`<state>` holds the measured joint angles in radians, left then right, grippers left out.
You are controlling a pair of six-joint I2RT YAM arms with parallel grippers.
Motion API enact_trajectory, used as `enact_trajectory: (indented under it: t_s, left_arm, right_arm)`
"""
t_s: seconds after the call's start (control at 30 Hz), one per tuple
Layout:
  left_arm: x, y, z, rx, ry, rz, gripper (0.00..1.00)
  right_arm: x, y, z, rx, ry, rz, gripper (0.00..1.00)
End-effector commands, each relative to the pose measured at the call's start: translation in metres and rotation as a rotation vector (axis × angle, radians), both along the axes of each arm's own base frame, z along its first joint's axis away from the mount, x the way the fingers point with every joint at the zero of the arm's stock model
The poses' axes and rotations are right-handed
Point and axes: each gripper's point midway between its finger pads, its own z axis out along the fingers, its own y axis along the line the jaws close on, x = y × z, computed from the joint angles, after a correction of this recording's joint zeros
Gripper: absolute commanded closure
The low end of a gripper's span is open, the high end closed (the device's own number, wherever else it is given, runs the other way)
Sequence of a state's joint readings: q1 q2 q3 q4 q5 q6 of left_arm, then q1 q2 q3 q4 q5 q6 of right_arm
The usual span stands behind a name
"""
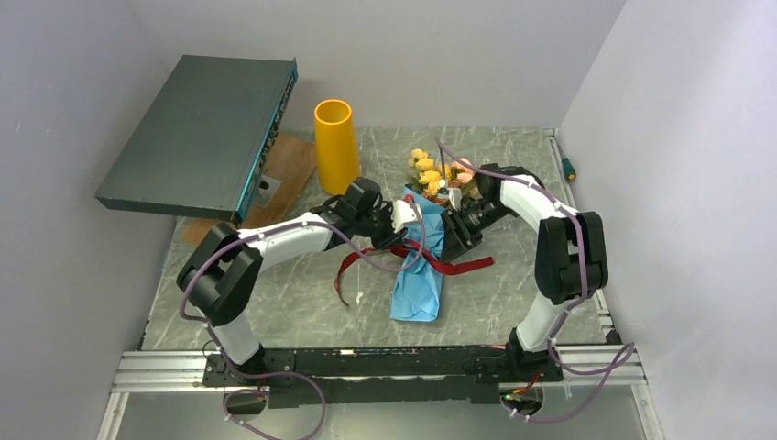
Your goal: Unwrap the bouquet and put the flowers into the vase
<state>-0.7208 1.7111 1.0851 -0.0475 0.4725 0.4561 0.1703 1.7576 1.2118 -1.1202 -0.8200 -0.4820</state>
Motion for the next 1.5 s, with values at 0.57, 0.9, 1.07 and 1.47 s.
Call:
enact_trajectory:
  t_s: [0.57,0.9,1.07,1.47]
  left_arm:
    - [0.009,-0.024,0.01,-0.025,-0.015,-0.008,0.98]
    - [0.037,0.03,0.017,-0.053,0.106,0.251,1.0]
    - [0.031,0.029,0.026,-0.092,0.091,0.201,0.84]
    - [0.01,-0.035,0.034,-0.086,-0.07,-0.13,0.52]
  right_arm:
    - [-0.006,0.014,-0.008,-0.016,-0.01,0.078,0.7]
    - [-0.021,-0.017,-0.026,-0.117,0.007,0.077,0.72]
    - [-0.018,-0.017,-0.015,-0.083,0.001,0.05,0.72]
    - [0.008,0.006,0.034,0.059,-0.077,-0.008,0.64]
